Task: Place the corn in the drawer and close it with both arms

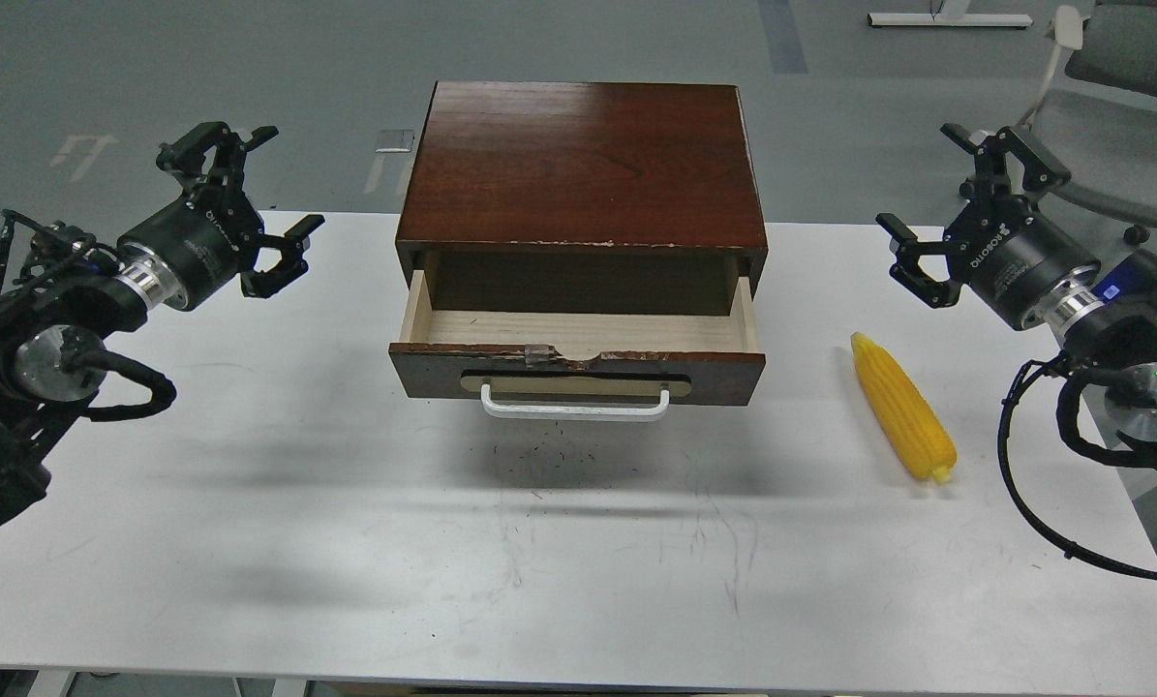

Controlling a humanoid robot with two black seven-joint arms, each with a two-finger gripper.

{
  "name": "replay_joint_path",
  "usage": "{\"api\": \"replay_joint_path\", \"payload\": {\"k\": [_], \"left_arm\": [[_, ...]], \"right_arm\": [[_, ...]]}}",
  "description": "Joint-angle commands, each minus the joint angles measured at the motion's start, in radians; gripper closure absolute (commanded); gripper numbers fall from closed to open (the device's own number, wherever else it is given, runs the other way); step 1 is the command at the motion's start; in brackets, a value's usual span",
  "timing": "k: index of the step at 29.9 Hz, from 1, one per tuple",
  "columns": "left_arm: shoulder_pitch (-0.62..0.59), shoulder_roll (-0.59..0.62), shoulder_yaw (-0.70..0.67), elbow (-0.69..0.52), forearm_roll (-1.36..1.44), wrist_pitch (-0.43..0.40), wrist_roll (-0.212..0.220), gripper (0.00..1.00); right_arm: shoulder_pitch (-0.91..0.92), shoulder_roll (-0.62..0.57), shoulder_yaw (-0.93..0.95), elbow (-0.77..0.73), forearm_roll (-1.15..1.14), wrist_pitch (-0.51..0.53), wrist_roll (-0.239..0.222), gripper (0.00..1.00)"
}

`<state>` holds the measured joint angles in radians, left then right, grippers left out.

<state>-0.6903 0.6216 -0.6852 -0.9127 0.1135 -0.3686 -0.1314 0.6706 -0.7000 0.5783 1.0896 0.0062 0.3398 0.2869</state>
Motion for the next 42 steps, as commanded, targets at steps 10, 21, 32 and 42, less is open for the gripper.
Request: {"api": "replay_joint_path", "payload": {"k": [10, 21, 32, 42], "left_arm": [[0.008, -0.002, 0.021, -0.009, -0.003, 0.02, -0.014, 0.02], [0.006, -0.002, 0.01, -0.009, -0.003, 0.02, 0.036, 0.02], [0.003, 0.003, 0.006, -0.009, -0.003, 0.02, 0.049, 0.02], [0.003, 0.0, 0.006, -0.011, -0.003, 0.022, 0.049, 0.02]], "right_arm": [[0.001, 0.002, -0.001, 0.006, -0.002, 0.001, 0.0, 0.0], [0.0, -0.01, -0.005, 0.022, -0.005, 0.002, -0.005, 0.0], [0.001, -0.015, -0.006, 0.032, -0.008, -0.008, -0.005, 0.0], [0.0, -0.018, -0.009, 0.032, -0.009, -0.022, -0.003, 0.0]]}}
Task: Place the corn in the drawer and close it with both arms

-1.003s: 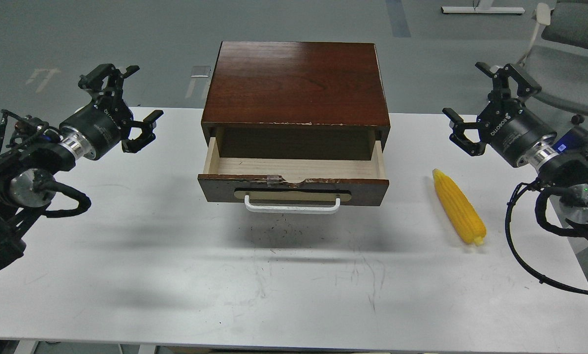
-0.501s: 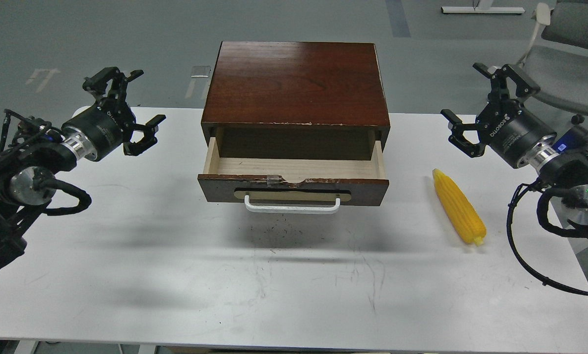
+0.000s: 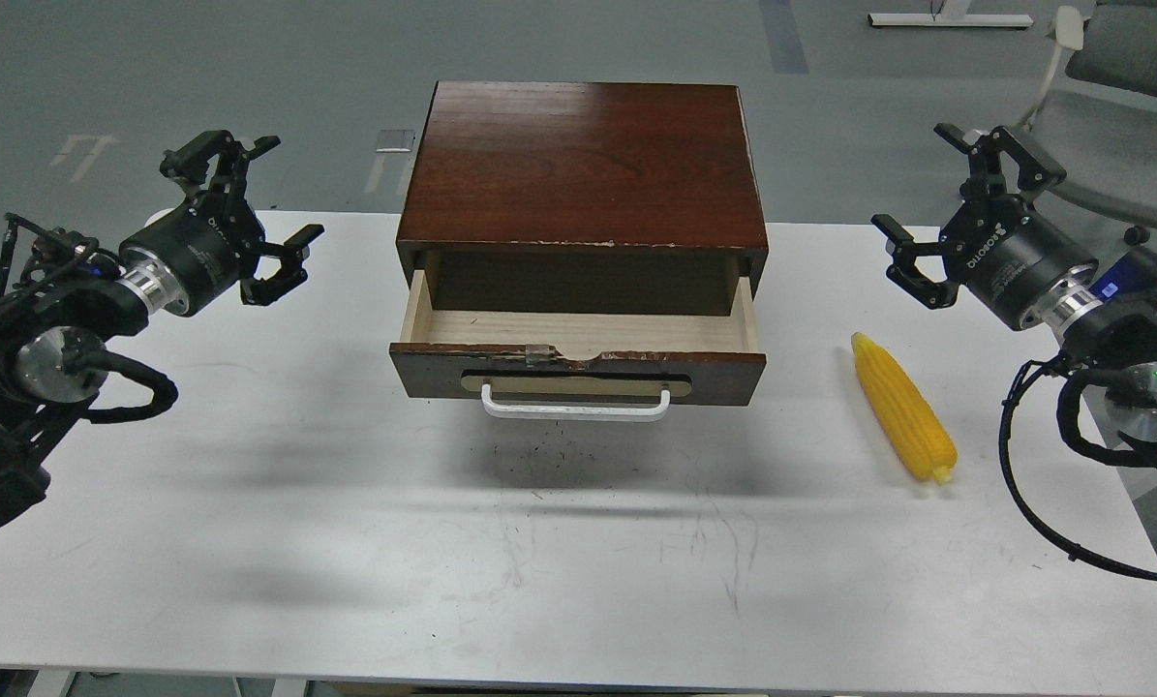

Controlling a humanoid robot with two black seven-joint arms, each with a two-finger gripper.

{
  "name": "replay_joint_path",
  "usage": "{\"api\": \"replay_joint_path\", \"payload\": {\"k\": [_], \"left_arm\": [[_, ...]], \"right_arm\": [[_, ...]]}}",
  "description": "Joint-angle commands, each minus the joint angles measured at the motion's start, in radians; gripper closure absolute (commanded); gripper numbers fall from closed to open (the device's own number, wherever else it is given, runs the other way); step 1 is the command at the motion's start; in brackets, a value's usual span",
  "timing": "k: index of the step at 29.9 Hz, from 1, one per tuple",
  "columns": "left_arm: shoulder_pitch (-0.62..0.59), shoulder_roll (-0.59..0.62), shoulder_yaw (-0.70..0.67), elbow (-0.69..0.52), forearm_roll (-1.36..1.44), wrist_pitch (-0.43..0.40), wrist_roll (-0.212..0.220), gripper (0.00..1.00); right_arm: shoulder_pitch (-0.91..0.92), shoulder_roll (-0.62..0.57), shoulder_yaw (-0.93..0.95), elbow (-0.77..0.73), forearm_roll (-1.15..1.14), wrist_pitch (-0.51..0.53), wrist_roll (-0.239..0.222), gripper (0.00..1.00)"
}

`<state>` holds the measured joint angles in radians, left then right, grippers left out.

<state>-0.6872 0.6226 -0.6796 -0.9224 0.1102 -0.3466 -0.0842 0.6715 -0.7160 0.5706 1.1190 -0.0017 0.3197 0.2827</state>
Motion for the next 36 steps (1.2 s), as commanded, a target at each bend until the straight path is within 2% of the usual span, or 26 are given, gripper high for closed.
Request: {"api": "replay_joint_path", "payload": {"k": [1, 29, 36], "left_arm": [[0.0, -0.001, 0.0, -0.001, 0.0, -0.002, 0.001, 0.02], [0.002, -0.01, 0.008, 0.0, 0.002, 0.001, 0.0, 0.02], [0.002, -0.009, 0.008, 0.0, 0.002, 0.0, 0.001, 0.02]], "right_arm": [[0.0, -0.002, -0.002, 0.002, -0.001, -0.002, 0.001, 0.0], [0.01, -0.006, 0.0, -0.002, -0.037, -0.005, 0.003, 0.0], [0.01, -0.008, -0.011, -0.002, -0.058, -0.041, -0.002, 0.0]]}}
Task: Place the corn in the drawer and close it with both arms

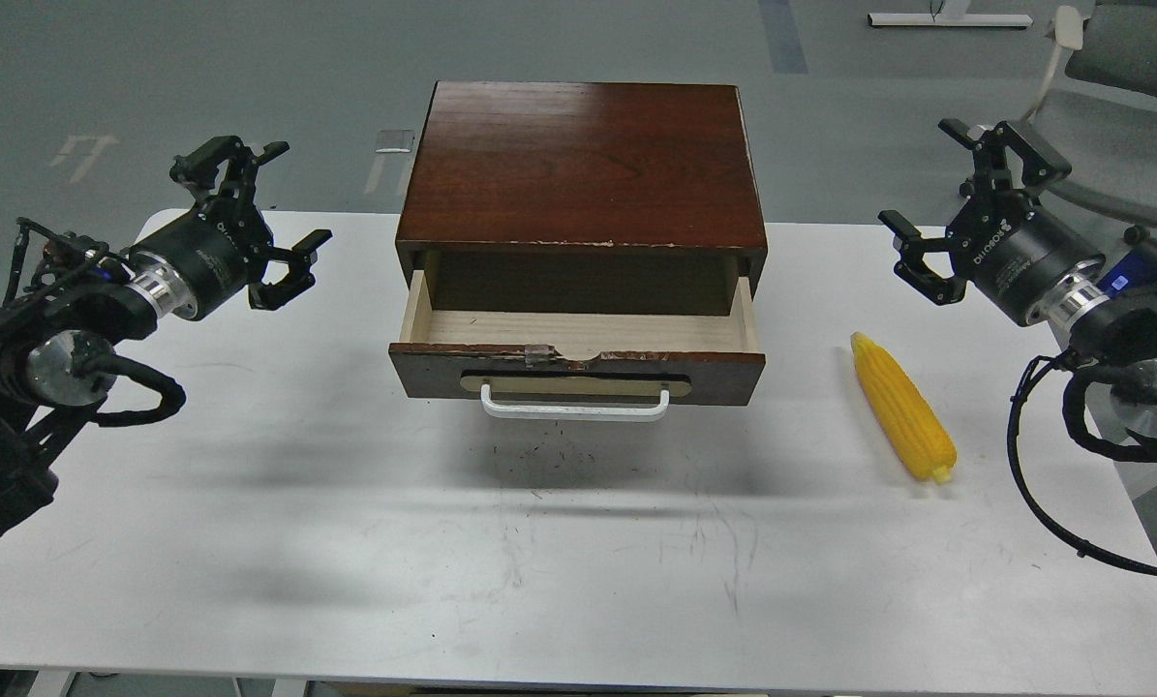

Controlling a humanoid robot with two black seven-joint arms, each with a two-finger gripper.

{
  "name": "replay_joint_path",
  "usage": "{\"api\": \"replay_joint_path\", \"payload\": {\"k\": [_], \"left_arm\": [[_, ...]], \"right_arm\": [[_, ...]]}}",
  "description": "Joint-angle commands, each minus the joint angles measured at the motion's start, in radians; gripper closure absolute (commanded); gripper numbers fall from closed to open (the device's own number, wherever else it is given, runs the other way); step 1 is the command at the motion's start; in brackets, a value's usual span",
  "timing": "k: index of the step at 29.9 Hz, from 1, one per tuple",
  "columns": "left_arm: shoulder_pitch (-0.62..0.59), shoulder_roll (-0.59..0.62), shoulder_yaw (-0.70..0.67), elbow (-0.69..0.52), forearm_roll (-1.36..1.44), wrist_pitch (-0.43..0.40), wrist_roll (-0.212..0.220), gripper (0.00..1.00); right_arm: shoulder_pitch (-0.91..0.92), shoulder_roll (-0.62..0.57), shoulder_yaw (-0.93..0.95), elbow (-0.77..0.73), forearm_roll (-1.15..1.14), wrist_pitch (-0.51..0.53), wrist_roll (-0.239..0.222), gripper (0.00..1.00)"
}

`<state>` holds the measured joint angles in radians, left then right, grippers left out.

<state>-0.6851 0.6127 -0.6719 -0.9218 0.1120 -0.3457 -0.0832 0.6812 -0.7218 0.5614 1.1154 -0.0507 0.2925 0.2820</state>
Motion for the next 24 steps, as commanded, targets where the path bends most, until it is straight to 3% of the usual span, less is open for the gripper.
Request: {"api": "replay_joint_path", "payload": {"k": [1, 4, 7, 13, 20, 24], "left_arm": [[-0.001, 0.001, 0.0, 0.0, 0.0, 0.001, -0.001, 0.02], [-0.001, 0.001, 0.002, 0.0, 0.0, 0.001, -0.001, 0.02], [-0.001, 0.004, 0.003, 0.0, 0.0, 0.005, -0.006, 0.02], [0.001, 0.004, 0.003, 0.0, 0.0, 0.011, -0.01, 0.02], [0.001, -0.011, 0.003, -0.003, 0.0, 0.034, -0.02, 0.02], [-0.001, -0.022, -0.006, -0.009, 0.0, 0.05, -0.02, 0.02]], "right_arm": [[0.0, -0.002, -0.003, 0.003, -0.011, -0.021, -0.001, 0.0], [0.003, -0.007, -0.012, 0.017, -0.061, -0.091, -0.001, 0.0], [0.014, -0.062, -0.046, 0.058, -0.351, -0.243, 0.002, 0.0], [0.052, -0.157, -0.174, 0.061, -0.885, -0.354, -0.021, 0.0], [0.063, -0.235, -0.173, 0.075, -0.769, -0.329, -0.027, 0.0], [0.072, -0.252, -0.149, 0.046, -0.575, -0.236, 0.002, 0.0]]}}
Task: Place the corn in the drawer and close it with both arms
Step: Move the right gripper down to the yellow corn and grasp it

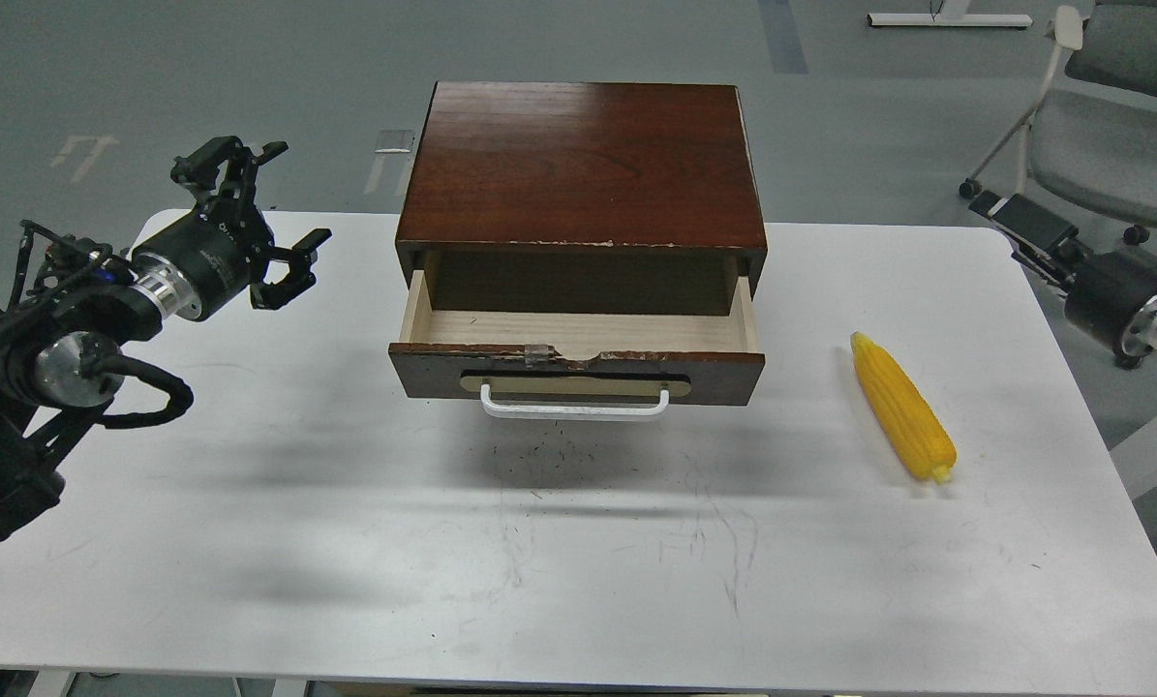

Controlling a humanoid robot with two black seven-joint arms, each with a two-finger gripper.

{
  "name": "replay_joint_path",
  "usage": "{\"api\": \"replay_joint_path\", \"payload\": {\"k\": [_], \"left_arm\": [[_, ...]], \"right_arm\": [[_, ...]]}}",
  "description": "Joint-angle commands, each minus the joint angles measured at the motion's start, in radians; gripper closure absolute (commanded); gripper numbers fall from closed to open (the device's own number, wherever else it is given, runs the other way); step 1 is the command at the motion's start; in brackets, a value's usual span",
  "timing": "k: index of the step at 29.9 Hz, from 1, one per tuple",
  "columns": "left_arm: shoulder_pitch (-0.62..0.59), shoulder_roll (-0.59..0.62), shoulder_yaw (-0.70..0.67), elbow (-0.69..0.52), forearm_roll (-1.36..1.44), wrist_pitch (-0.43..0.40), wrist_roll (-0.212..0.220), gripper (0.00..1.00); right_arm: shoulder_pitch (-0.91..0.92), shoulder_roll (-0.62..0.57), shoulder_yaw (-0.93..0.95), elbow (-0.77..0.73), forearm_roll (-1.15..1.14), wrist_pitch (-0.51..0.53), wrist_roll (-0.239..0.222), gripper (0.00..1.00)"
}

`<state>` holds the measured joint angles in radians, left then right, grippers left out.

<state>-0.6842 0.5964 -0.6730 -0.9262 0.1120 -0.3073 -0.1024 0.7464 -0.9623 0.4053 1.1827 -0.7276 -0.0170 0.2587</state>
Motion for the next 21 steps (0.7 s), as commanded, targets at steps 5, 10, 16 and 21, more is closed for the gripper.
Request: {"api": "replay_joint_path", "payload": {"k": [5, 10, 16, 21], "left_arm": [[-0.003, -0.004, -0.005, -0.04, 0.0, 0.034, 0.001, 0.02], [-0.005, 0.013, -0.003, -0.045, 0.001, 0.034, 0.004, 0.02], [-0.005, 0.019, -0.003, -0.045, 0.001, 0.034, 0.003, 0.02], [-0.002, 0.023, -0.003, -0.045, 0.001, 0.036, 0.003, 0.02]], "right_arm": [[0.008, 0.008, 0.0, -0.075, 0.089, 0.057, 0.076, 0.0], [0.048, 0.039, -0.169, 0.023, -0.161, -0.135, -0.017, 0.0], [0.074, 0.005, -0.286, 0.097, -0.452, -0.15, -0.194, 0.0], [0.067, 0.014, -0.364, 0.1, -0.48, -0.153, -0.289, 0.0]]}}
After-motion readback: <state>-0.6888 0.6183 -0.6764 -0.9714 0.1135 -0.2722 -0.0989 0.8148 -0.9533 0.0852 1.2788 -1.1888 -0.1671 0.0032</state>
